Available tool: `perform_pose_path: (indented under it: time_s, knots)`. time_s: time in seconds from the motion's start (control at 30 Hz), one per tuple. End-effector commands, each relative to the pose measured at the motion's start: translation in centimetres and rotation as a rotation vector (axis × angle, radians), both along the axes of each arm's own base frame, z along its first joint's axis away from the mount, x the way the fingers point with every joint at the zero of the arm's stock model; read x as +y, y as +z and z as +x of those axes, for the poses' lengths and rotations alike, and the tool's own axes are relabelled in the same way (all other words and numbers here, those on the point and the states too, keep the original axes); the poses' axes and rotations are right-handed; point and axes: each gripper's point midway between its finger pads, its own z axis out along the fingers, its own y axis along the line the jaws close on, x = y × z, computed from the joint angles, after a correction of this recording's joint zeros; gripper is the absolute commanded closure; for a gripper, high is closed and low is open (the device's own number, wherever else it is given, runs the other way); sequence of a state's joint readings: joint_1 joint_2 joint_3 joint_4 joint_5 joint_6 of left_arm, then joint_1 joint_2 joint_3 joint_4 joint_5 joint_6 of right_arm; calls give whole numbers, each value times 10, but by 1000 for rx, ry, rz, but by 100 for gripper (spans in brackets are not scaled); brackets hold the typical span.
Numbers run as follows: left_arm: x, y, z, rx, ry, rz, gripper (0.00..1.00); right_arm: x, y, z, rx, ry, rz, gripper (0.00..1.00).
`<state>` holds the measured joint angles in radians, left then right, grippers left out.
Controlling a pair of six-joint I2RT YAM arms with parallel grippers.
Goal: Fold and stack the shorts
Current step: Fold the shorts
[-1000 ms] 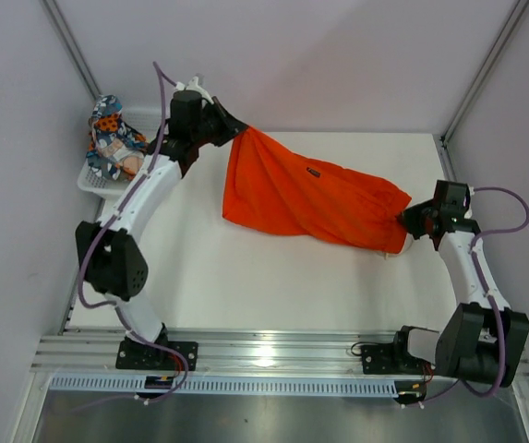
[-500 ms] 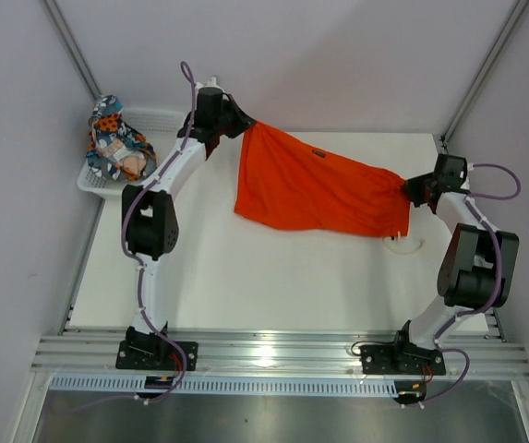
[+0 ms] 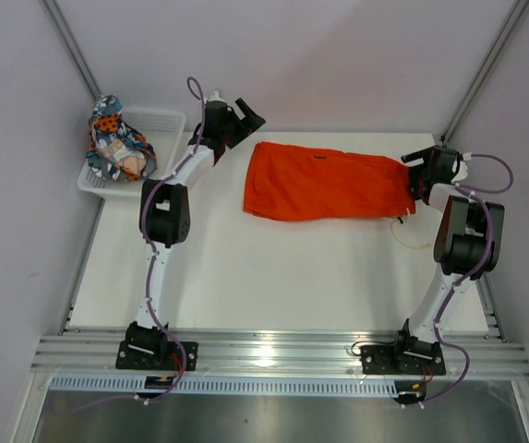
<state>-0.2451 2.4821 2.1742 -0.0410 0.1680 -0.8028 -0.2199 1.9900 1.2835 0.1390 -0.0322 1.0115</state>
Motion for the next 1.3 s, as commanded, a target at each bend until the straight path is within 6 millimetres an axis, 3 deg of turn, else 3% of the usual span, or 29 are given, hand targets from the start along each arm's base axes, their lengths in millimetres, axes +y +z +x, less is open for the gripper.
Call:
perform_pose_path:
  time_s: [0.0,0.03,0.07,0.1,0.17,0.2,0.23,0.27,0.33,0.37,0.4,0.43,0.47,0.5,0.53,0.57,0.6,0.67,0.8,0.93,1.03,1.27]
  knots:
    - [8,56,-2,-106,2,17,1,-16,46,9,-80,-59,-123,0]
    - [12,64,-5,-120,18,33,1,-14,52,6,-81,-62,-143,1]
    - [18,85,-14,-149,27,33,1,-13,56,3,-88,-53,-155,0]
    - [20,83,-20,-138,29,43,1,-11,71,-1,-106,-35,-182,1]
    - [25,91,-31,-134,29,65,1,-2,72,-10,-64,-2,-214,0]
    - [27,103,-39,-137,29,73,1,2,82,-14,-67,32,-256,1]
    - [29,104,-45,-123,27,83,1,5,76,-22,-29,45,-265,0]
    - [29,93,-53,-85,16,89,1,14,76,-26,-22,75,-278,1]
    - [32,92,-73,-53,6,88,1,28,75,-37,-27,150,-295,5]
    - [32,74,-85,-13,-9,85,1,37,76,-40,-37,184,-300,9]
    - [32,73,-99,-11,-15,69,1,44,75,-44,-36,216,-303,10]
    - [32,56,-111,24,-25,68,1,47,74,-49,-24,235,-319,11]
    - [31,57,-117,20,-34,60,1,51,72,-52,-19,255,-324,14]
    - [29,45,-129,45,-51,55,1,64,70,-54,-29,319,-307,14]
    - [28,51,-137,41,-62,48,1,67,68,-56,-28,335,-298,15]
    - [23,35,-148,59,-80,49,1,71,56,-62,-8,357,-284,17]
    - [19,30,-156,68,-102,45,2,79,55,-63,-28,398,-263,20]
    - [4,28,-166,67,-147,41,3,85,38,-68,6,424,-236,37]
    - [-16,7,-177,108,-209,62,8,113,12,-70,41,539,-177,52]
    - [-18,-7,-176,130,-226,84,8,135,-4,-72,74,592,-183,53]
    - [-18,-19,-172,141,-241,117,8,134,-21,-72,114,582,-152,56]
    - [-19,-58,-169,220,-262,163,14,125,-62,-78,235,543,-93,77]
